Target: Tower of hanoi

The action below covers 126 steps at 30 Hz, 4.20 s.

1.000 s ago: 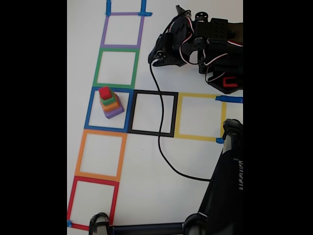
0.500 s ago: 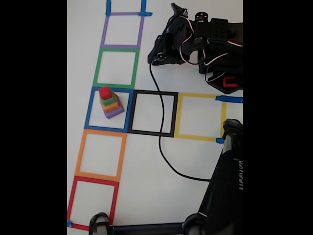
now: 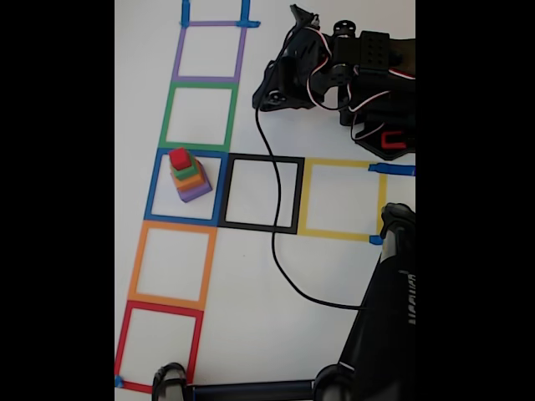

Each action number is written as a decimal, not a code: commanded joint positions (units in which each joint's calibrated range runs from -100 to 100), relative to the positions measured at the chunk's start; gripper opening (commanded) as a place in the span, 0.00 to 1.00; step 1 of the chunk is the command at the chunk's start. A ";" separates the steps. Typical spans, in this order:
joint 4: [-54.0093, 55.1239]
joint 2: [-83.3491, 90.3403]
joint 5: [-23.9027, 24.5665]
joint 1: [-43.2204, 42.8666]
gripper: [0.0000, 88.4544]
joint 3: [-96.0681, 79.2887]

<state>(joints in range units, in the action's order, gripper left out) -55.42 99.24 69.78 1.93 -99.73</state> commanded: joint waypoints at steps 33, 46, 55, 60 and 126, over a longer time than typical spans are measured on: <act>0.68 0.68 3.17 0.27 0.00 0.01; 0.68 0.68 3.17 0.27 0.00 0.01; 0.68 0.68 3.17 0.27 0.00 0.01; 0.68 0.68 3.17 0.27 0.00 0.01; 0.68 0.68 3.17 0.27 0.00 0.01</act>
<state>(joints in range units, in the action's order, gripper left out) -55.42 99.24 73.02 1.93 -99.73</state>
